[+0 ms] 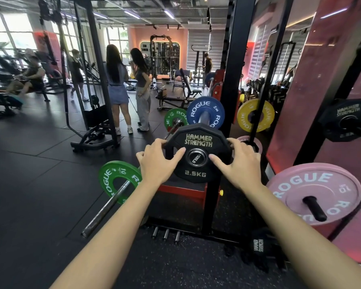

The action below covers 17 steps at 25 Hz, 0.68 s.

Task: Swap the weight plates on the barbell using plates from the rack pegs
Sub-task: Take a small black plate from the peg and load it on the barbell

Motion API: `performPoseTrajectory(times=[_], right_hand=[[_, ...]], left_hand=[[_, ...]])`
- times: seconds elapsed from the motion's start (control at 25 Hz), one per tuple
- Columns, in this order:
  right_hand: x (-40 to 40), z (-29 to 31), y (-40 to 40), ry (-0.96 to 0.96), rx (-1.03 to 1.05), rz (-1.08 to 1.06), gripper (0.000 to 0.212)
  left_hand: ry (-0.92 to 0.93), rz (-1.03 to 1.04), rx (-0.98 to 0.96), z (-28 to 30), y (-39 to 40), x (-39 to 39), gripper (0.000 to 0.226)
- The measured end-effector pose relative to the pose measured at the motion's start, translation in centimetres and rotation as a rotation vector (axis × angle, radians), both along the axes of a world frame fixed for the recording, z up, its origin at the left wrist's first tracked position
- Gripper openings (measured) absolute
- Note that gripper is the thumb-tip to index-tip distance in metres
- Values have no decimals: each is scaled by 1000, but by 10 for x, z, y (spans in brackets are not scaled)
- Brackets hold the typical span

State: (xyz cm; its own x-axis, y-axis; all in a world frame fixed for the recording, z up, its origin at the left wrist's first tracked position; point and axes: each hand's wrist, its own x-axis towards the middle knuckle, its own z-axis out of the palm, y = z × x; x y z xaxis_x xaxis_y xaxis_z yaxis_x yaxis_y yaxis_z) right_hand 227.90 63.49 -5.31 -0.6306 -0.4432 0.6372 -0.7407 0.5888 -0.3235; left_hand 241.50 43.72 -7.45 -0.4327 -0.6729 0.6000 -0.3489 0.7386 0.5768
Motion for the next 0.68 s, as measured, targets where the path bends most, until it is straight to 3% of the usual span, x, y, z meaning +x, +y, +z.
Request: performPoseTrajectory(times=[0.2,0.68], right_hand=[[-7,-3,0,-38,-38,-37,83],[-49,-3,-33,-85,-15,-73,80]], left_hand=[[96,-20,-30,0,-4,-8,63],[108,-31,-23,4,-31,-61,63]])
